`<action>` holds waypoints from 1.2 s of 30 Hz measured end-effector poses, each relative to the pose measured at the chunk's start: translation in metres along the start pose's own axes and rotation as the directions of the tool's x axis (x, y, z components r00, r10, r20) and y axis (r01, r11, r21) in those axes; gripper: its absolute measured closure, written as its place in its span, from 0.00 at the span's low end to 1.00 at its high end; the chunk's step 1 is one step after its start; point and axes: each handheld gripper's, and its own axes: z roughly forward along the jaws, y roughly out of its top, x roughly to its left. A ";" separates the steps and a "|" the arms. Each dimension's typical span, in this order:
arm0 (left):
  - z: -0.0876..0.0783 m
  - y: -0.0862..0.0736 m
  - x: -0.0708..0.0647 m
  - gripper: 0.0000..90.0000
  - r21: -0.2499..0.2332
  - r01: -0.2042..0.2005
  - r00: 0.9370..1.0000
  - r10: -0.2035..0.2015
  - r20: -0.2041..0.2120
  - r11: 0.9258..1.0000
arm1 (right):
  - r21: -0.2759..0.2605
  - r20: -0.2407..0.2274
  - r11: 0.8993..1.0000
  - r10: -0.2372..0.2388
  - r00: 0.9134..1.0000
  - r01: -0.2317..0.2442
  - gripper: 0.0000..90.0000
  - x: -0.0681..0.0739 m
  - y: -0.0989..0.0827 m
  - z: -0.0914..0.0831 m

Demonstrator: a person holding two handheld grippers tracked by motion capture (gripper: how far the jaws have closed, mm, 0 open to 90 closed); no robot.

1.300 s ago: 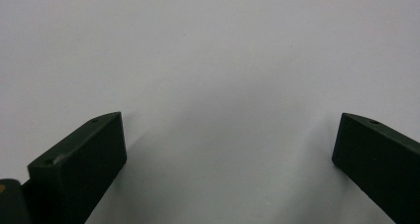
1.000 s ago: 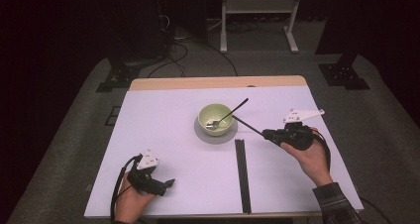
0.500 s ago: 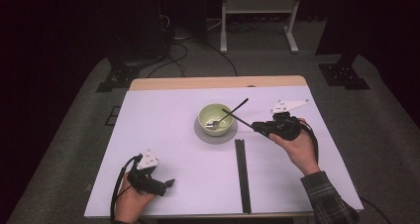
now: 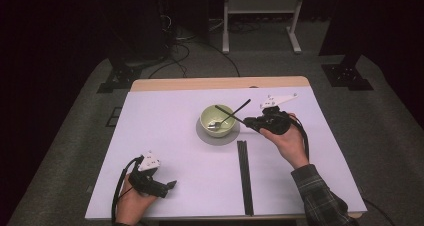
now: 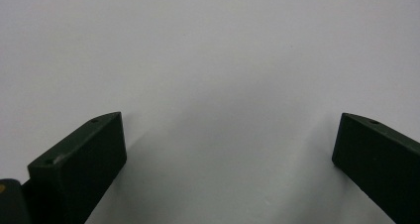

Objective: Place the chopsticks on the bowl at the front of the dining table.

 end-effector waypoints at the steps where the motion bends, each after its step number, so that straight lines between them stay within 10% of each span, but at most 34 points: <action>1: 0.000 0.000 0.000 0.00 0.000 0.000 1.000 0.000 0.000 1.000 | 0.000 0.000 1.000 0.000 1.000 0.000 0.95 0.000 0.000 0.000; 36: 0.000 0.000 0.000 0.00 0.002 0.001 1.000 -0.001 0.002 1.000 | 0.004 -0.014 1.000 0.017 1.000 -0.017 0.95 0.009 0.031 0.071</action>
